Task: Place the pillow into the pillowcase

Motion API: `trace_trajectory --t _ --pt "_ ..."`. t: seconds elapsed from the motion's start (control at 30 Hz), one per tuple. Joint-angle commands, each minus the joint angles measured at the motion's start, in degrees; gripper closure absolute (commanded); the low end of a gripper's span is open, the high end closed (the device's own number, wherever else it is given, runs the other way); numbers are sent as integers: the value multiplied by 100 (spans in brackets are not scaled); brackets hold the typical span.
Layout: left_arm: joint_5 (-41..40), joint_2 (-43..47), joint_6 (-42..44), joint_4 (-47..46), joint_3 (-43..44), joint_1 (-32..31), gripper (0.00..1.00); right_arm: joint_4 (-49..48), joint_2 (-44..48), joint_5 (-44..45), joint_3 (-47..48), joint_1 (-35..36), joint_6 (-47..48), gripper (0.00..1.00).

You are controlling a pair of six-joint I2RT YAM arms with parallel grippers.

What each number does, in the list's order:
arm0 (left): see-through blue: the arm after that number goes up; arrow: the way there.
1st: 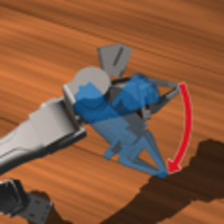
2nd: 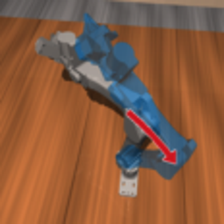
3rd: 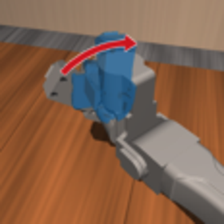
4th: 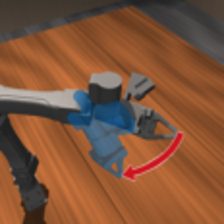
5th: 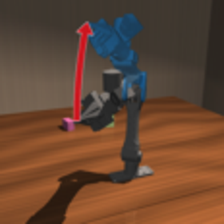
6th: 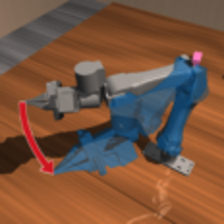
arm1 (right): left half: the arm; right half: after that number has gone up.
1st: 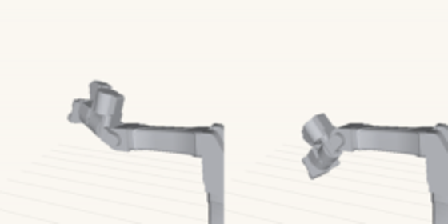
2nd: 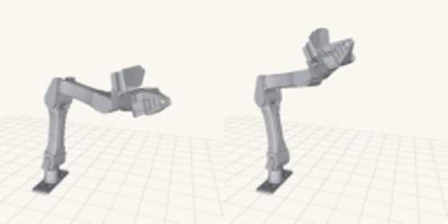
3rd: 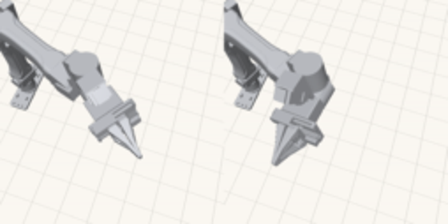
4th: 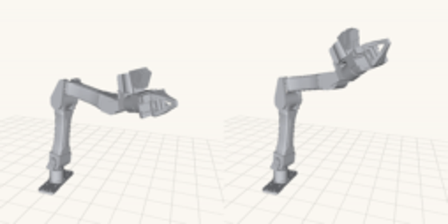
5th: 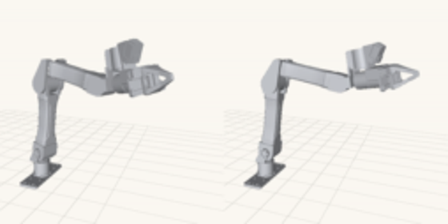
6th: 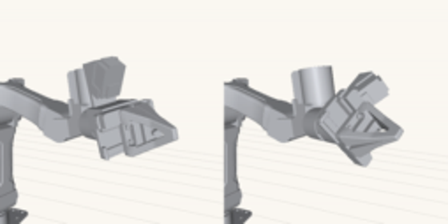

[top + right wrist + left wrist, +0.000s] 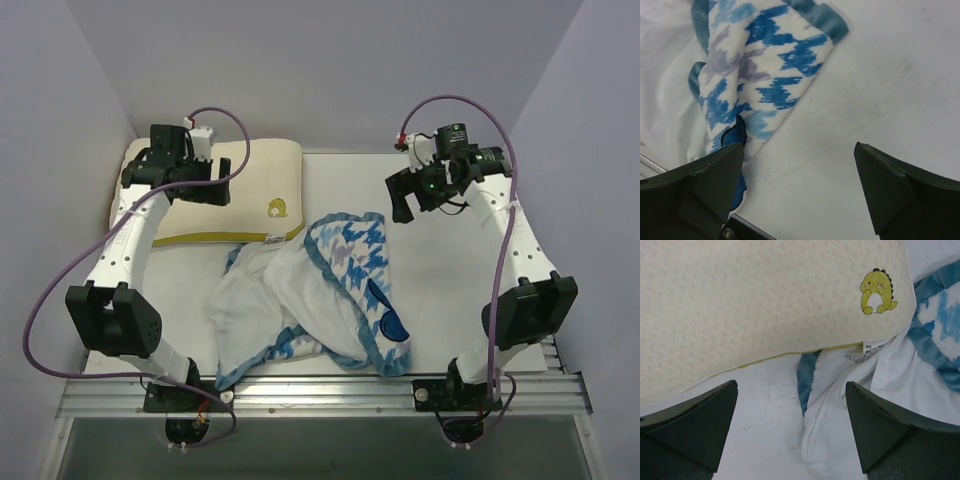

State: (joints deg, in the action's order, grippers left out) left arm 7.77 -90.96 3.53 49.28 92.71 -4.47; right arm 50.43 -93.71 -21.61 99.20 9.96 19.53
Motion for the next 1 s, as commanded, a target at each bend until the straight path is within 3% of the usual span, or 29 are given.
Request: trace_trajectory --t 0.0,0.3,0.57,0.67,0.8,0.87,0.9,0.97 --pt "181 8 -28 -120 370 -10 3 142 -244 -116 -199 611 -37 0" --pt "418 -45 -89 -50 442 60 3 63 -1517 463 450 1719 -414 0" --pt "348 113 -63 -102 2 104 3 54 -2836 543 1137 2010 -828 0" --pt "322 131 -63 -102 -60 131 2 45 -3109 526 1172 2063 -854 7" --pt "357 78 -28 -102 -86 148 2 45 -3302 377 1172 2063 -854 30" --pt "409 17 -28 -94 -60 148 3 72 -3294 141 1119 1993 -819 56" --pt "444 -1 -28 -102 -42 148 2 80 -3250 61 1102 1958 -793 75" --pt "497 -62 -28 -102 28 148 3 194 -3013 -71 1005 1809 -732 90"
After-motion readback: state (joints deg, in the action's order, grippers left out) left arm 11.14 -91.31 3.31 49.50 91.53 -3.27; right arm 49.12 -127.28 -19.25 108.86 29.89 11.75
